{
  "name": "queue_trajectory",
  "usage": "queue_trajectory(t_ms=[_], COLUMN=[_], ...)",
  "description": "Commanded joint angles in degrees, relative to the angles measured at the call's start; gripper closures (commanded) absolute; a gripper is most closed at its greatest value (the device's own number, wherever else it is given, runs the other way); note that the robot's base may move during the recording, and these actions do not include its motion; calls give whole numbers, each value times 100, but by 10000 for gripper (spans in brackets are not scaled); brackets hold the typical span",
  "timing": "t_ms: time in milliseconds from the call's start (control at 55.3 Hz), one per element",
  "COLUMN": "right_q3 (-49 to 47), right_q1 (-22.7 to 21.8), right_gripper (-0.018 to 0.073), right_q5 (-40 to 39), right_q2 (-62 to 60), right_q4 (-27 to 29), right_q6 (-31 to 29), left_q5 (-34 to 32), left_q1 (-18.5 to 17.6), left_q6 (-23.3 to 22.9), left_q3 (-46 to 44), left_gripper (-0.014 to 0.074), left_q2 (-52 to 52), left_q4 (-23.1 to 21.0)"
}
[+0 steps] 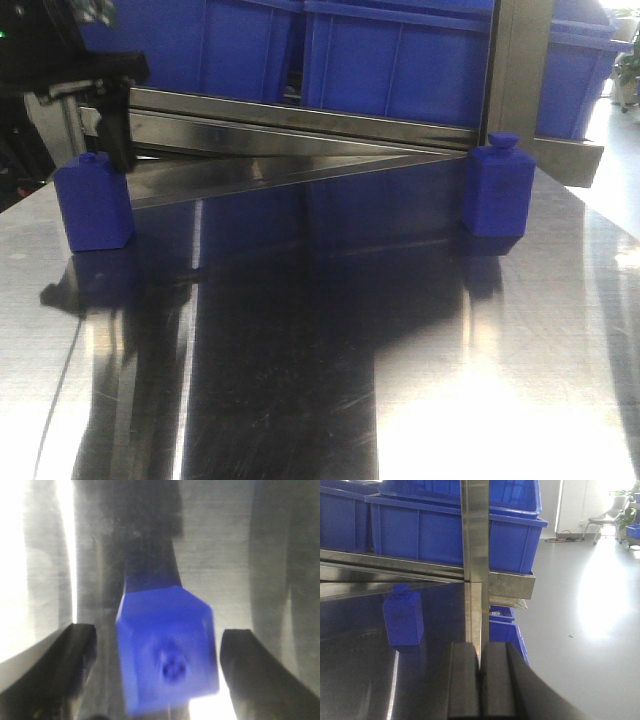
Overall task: Pick and sort blue part to right shelf
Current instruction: 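Grasp the blue part nearer the left arm with the left gripper and lift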
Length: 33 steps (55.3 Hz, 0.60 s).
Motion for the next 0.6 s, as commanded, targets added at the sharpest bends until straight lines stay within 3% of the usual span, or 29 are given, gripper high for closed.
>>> queue_trajectory(t_ms=[0, 307, 578], right_q3=[-53, -53, -53], right_q1=[5, 5, 5], right_gripper=[516, 516, 516], right_q5=[-516, -516, -516], right_q2=[-102, -101, -101], right_q4=[-46, -41, -41], right_q6=[-3, -3, -3], left_q5=[-193, -182, -118], left_q1=[-32, -32, -32], left_q6=[-136, -146, -146], left_q3=[-195, -195, -195], left_gripper=[76, 83, 268], left_q2=[-160, -39, -39], left_q4=[-183, -200, -200])
